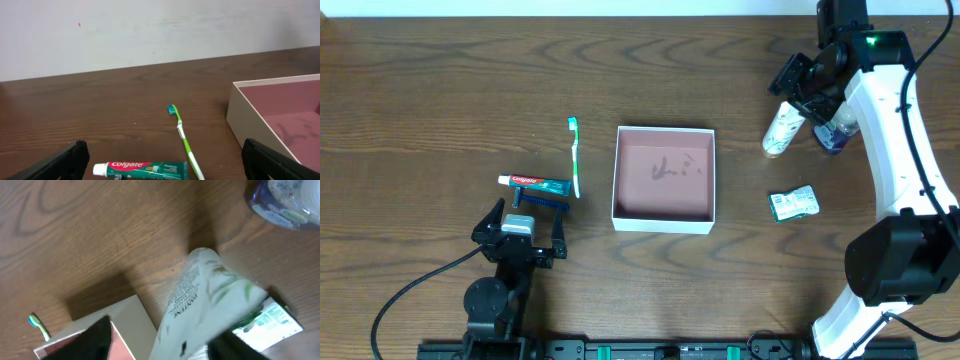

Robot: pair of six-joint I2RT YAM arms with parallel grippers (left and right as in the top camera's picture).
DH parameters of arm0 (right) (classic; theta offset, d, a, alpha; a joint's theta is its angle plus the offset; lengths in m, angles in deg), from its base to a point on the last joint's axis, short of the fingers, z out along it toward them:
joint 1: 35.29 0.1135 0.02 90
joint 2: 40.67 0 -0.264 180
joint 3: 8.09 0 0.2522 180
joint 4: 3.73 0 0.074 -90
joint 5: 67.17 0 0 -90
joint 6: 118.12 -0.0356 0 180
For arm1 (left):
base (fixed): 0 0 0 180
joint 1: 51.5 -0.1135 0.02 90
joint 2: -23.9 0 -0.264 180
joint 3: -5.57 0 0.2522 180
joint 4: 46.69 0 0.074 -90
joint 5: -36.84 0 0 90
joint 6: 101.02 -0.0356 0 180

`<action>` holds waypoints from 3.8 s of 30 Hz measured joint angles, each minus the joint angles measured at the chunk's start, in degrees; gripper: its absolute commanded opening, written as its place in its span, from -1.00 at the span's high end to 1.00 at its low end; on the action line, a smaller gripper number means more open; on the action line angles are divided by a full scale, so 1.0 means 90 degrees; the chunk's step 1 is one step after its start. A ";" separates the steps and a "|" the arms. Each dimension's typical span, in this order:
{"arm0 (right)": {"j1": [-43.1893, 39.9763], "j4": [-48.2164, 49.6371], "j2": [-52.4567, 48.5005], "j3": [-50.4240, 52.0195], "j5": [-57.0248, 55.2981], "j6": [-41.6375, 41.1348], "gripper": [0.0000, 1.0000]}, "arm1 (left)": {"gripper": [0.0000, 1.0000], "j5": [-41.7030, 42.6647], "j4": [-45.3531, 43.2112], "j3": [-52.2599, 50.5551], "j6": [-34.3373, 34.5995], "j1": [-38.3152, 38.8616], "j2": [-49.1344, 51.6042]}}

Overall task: Pack container
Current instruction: 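Move the right gripper up toward the white Pantene tube, then close the right gripper on the Pantene tube and lift it, then carry the Pantene tube into the box and release it upright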

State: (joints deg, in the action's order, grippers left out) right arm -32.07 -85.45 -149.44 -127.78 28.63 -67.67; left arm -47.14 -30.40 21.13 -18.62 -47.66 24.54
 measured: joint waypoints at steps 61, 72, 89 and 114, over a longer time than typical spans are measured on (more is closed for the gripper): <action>-0.0017 0.0177 0.0015 0.0488 -0.1161 0.1817 0.97 | -0.96 0.0000 0.0000 0.0000 0.0000 0.0000 0.0000; 0.0457 -0.0206 0.1430 -0.0253 -0.1253 0.1943 0.98 | -0.96 0.0000 0.0000 0.0000 0.0000 0.0000 0.0000; 0.3169 0.0308 0.1982 -0.0457 -0.1379 0.1416 0.98 | -0.96 0.0000 0.0000 0.0000 0.0000 0.0000 0.0000; 0.4209 0.0459 0.0355 -0.0454 -0.1484 0.0831 0.97 | -0.96 0.0000 0.0000 0.0000 0.0000 0.0000 0.0000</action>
State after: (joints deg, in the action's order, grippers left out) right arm 5.81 -81.32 -146.25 -131.87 15.27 -60.19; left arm -47.14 -30.40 21.13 -18.62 -47.66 24.54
